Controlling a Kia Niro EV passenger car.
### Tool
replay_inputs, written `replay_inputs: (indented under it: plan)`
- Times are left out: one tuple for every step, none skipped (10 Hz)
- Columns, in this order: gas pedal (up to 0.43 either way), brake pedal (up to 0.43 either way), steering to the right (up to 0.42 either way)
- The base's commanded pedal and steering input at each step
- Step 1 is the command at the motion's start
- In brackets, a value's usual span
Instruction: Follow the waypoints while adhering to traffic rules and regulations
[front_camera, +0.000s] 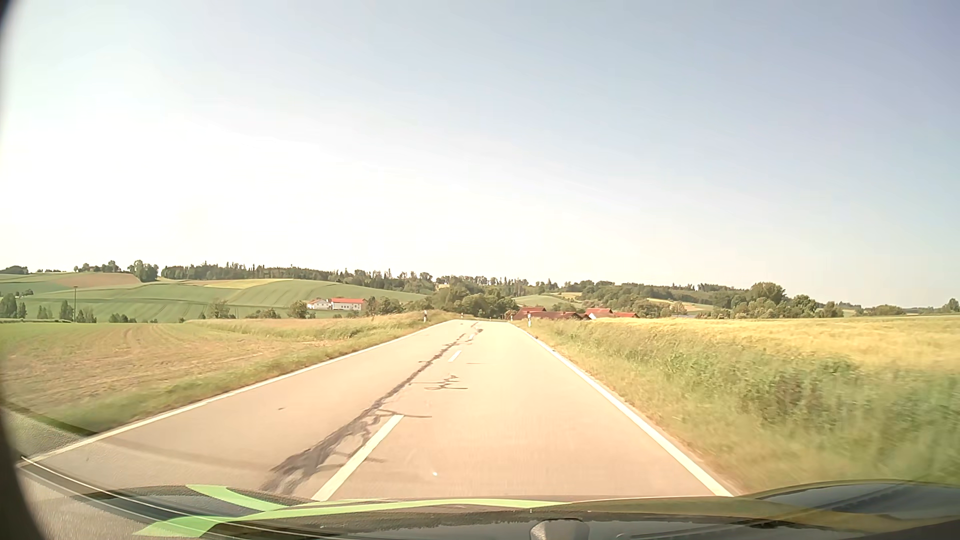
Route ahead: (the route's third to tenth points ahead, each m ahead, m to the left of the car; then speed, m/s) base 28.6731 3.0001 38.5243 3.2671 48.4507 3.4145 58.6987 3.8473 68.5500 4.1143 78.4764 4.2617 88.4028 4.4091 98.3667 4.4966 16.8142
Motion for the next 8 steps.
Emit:
replay_inputs:
  plan:
    - [0.24,0.0,-0.011]
    - [0.24,0.0,-0.011]
    - [0.24,0.0,-0.011]
    - [0.24,0.0,-0.011]
    - [0.24,0.0,-0.011]
    - [0.24,0.0,-0.011]
    - [0.24,0.0,-0.011]
    - [0.24,0.0,-0.011]
